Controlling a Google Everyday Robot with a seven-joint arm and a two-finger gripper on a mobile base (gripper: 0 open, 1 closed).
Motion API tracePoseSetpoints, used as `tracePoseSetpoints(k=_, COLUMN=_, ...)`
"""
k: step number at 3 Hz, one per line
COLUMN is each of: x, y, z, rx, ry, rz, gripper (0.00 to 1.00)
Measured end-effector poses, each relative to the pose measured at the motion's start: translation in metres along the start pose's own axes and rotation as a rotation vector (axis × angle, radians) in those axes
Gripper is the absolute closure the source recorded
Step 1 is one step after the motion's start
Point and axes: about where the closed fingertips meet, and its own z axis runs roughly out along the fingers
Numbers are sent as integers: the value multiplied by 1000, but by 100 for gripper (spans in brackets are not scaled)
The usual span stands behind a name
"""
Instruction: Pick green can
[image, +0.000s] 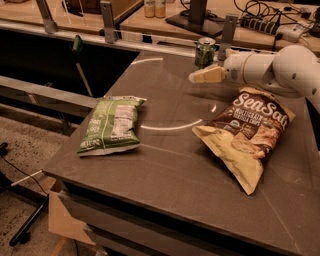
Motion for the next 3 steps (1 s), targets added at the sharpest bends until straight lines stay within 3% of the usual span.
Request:
tracePoseSetpoints(k=1, x=-4, y=4, z=17, rx=5, ry=-16, rz=2, gripper=18)
tracePoseSetpoints(k=3, x=-11, y=26, z=42, rx=-31, ry=-31, rz=-35, gripper=65)
